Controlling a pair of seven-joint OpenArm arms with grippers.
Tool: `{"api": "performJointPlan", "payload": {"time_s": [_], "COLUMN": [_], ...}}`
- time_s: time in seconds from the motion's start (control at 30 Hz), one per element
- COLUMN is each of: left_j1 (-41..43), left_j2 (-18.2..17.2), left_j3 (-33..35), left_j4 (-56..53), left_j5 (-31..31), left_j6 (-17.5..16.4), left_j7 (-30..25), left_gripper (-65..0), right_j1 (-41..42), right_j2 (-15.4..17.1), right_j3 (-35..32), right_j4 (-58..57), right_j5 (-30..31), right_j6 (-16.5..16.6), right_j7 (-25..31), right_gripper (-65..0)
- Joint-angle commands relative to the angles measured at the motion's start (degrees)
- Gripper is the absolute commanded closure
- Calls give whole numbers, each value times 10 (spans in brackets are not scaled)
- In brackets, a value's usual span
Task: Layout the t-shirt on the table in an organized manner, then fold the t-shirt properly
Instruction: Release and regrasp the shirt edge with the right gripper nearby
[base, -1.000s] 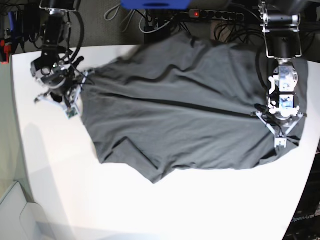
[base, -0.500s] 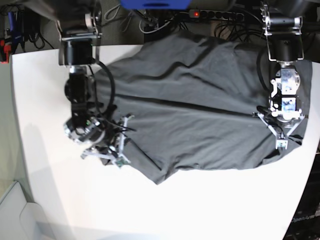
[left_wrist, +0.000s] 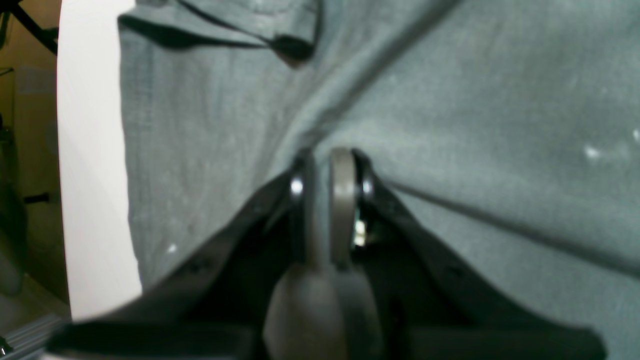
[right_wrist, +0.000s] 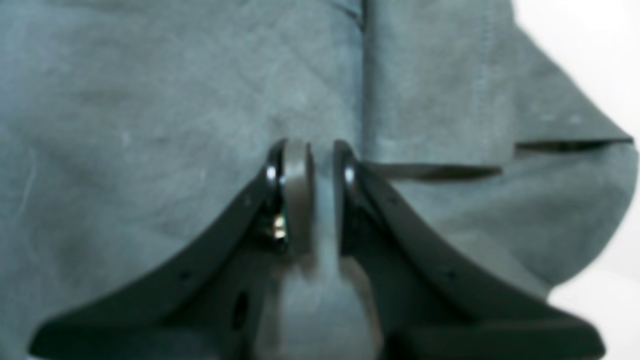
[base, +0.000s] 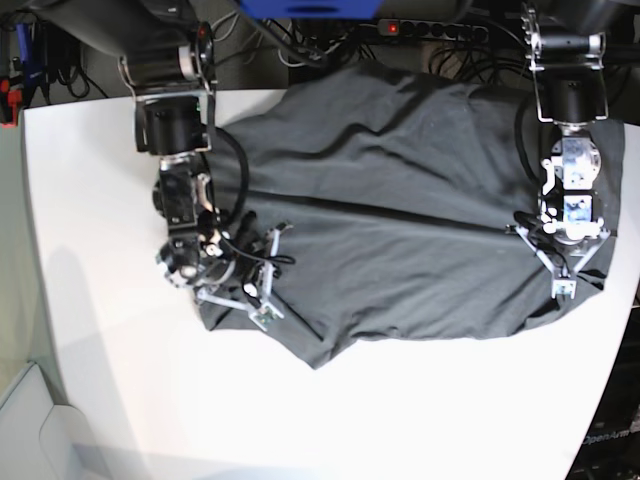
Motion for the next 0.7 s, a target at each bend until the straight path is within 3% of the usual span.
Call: {"api": "performJointPlan", "payload": {"time_s": [0.0, 0.33, 0.57, 0.67], "left_j1": [-10, -10, -9, -9], "left_j2": [-7, -11, -12, -12], "left_j3": [-1, -1, -1, -1], "left_j4": [7, 6, 6, 6], "left_j5": [1, 5, 5, 5], "left_j6": [2, 2, 2, 2], "left_j7": [-2, -4, -4, -4], "left_gripper": [-64, -64, -64, -64], "right_j1": [22, 116, 155, 155], "right_j2": [0, 13, 46, 51], "right_j3": [-1, 0, 0, 2], "right_j4": [-4, -153, -202, -202], "right_j5": [6, 3, 2, 4], "right_j6": [-1, -4, -213, -270], "right_j7": [15, 133, 293, 343], "right_gripper": [-69, -69, -69, -69]}}
